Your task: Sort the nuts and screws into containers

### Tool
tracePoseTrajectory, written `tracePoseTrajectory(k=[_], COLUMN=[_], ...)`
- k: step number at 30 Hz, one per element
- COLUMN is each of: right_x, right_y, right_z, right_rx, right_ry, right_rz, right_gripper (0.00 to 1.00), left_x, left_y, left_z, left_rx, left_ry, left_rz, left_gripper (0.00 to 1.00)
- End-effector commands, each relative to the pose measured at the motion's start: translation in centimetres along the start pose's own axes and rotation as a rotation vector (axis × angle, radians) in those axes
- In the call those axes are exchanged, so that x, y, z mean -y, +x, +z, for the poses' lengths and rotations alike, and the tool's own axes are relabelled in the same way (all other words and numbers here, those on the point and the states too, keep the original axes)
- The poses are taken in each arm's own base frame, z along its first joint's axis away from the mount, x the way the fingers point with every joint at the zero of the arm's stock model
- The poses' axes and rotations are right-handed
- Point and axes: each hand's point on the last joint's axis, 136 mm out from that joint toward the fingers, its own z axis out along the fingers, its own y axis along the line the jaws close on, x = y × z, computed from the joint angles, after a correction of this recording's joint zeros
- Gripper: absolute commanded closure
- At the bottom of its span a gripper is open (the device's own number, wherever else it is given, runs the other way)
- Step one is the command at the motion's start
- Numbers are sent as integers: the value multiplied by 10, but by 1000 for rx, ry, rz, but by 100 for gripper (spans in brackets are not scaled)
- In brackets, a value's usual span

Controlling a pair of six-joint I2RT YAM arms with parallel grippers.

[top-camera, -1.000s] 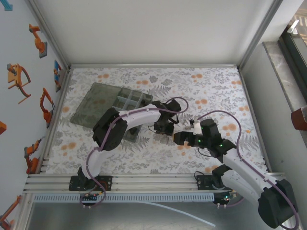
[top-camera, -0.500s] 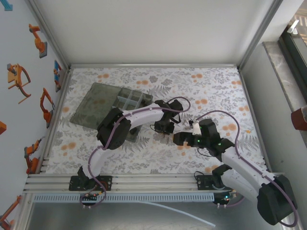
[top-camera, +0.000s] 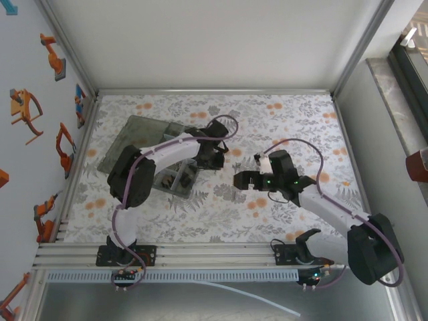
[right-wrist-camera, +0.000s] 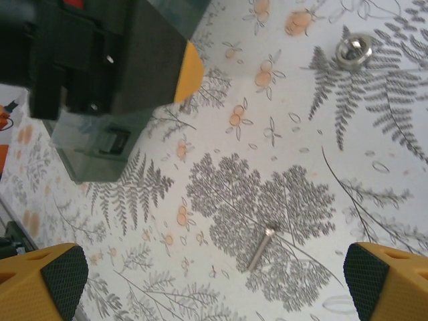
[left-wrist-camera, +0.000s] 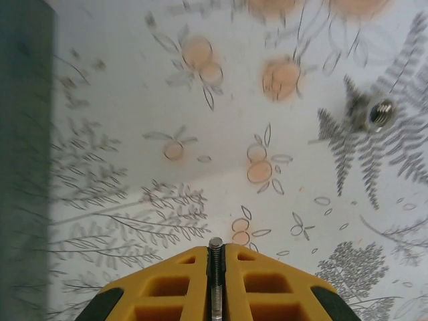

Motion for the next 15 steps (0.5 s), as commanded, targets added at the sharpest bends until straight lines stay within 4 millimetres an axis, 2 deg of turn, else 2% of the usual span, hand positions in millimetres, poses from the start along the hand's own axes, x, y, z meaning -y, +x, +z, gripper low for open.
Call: tracePoseTrajectory(k=[1,6,9,11,15], right_x=[-19,-42,-56,-61,-69], right_y=[-28,-51,-63,-68,-70], right_z=[8,26,33,38,43], right_rx=[38,22,24,29,29], right_ry=[-64,-115,-143,-163,-191], right_rz=[-53,-87,-104,-98,-88], right_gripper=[1,1,1,1,1], left_x=[-13,-82,-112,-127,-135], left_y=[-30,-48,-55,-58,-67], left_z=[-43,-64,-69,-66,-52], left_rx=[120,170,188,177,168], left_ry=[40,-45,-93,-114,-93], left_rz=[18,-50,-57,-61,-68], left_gripper=[94,94,94,94,94])
